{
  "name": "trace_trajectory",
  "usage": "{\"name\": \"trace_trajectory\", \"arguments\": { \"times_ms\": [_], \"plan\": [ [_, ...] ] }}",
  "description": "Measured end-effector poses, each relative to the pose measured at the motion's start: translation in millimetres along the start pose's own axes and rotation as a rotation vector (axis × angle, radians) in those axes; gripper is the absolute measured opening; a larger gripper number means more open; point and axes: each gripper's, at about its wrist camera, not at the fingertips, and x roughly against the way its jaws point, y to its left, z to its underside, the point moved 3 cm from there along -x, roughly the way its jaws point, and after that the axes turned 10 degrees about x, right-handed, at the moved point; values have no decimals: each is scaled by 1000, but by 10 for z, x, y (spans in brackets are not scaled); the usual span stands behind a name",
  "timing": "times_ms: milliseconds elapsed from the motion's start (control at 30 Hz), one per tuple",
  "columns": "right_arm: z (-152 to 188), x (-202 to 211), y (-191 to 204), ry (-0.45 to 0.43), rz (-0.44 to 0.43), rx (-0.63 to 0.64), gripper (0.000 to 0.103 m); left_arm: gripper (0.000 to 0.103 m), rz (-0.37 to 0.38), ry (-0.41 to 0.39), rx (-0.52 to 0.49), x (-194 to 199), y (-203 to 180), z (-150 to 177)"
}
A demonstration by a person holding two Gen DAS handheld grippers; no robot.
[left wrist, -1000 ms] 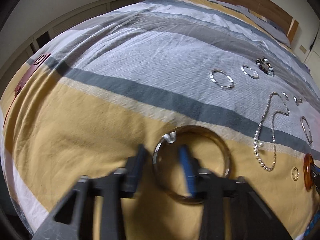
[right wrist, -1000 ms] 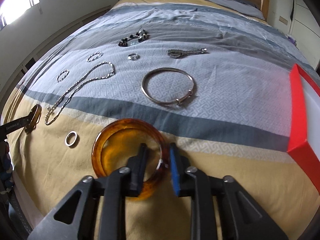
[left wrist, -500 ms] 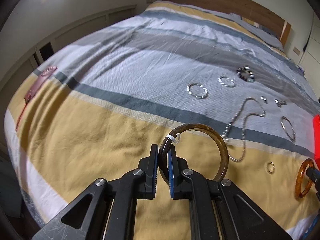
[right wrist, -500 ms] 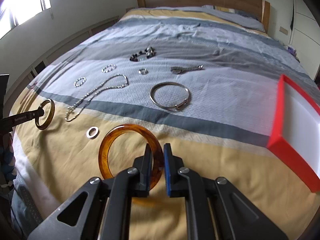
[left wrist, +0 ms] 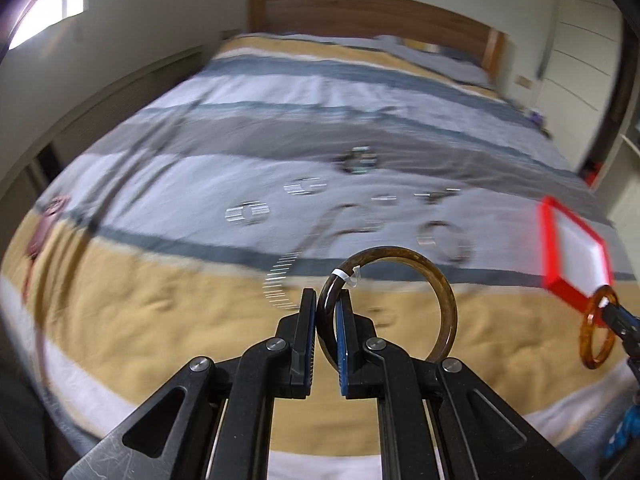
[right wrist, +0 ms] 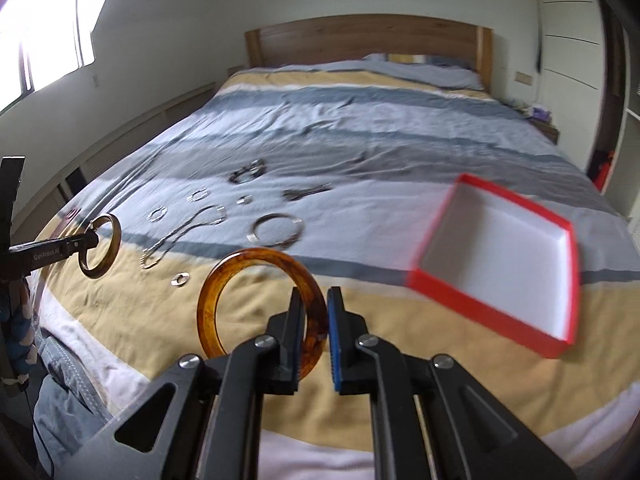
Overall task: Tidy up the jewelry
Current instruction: 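Carry both bangles into the red box and lower them onto its floor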
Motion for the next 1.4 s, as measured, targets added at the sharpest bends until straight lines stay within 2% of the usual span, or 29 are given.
{"name": "trace_trajectory", "arguments": {
  "times_ms": [167,333,500,600,767,1000,1100,1233,1400],
  "plan": [
    [52,235,-668,-14,92,-45,10,9,143,34,-97,-148,-958,-43],
    [111,306,-1385,-5,190,-96,10,9,247,67,-201,-399,-1932,-77],
    [142,195,-2017,12,249,-141,10,9,312,112,-303,-748,-2812,19],
    [151,45,-2263,26,251,-145,10,9,317,141,-358,-960,-3169,117],
    [306,-289,-2372,93,238,-97,10,9,282,192,-432,-1348,-3455,314],
    [570,-652,-2328,179,194,-30,10,9,271,255,-473,-1701,-3492,541],
    [625,-707,-2319,187,173,-22,10,9,249,251,-493,-1763,-3485,606],
    [652,-758,-2281,228,164,33,10,11,210,258,-489,-1796,-3454,611],
    [653,-806,-2253,287,139,98,10,11,128,276,-416,-1822,-3316,631]
  ]
}}
